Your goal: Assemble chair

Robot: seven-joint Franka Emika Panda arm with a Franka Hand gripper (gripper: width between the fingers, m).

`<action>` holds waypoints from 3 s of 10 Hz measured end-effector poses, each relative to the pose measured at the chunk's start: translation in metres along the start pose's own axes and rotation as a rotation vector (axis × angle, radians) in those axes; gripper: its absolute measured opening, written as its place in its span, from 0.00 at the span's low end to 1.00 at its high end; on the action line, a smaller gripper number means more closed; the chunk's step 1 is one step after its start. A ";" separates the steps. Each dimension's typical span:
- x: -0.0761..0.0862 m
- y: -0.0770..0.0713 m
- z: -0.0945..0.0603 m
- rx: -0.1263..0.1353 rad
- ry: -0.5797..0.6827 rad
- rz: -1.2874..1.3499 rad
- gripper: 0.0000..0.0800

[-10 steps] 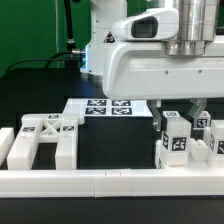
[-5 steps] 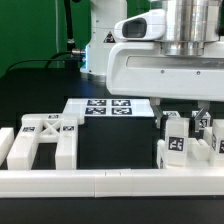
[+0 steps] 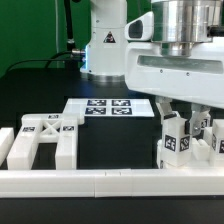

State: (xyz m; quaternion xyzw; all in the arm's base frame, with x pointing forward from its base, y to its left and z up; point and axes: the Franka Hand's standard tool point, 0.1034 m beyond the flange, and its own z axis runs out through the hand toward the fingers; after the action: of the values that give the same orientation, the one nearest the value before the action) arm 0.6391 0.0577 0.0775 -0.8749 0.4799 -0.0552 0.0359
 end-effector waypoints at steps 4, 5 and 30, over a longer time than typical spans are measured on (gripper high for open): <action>0.000 0.001 0.000 0.003 -0.001 -0.102 0.71; 0.000 -0.001 -0.001 0.003 0.000 -0.169 0.79; 0.004 0.001 0.000 -0.031 0.024 -0.844 0.36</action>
Offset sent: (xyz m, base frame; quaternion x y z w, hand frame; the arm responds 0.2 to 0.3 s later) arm -0.0104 -0.0023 0.0002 0.0208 -0.0179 -0.0937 0.9952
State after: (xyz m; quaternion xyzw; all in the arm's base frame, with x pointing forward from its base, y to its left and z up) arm 0.6399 0.0540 0.0773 -0.9944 0.0809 -0.0680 -0.0088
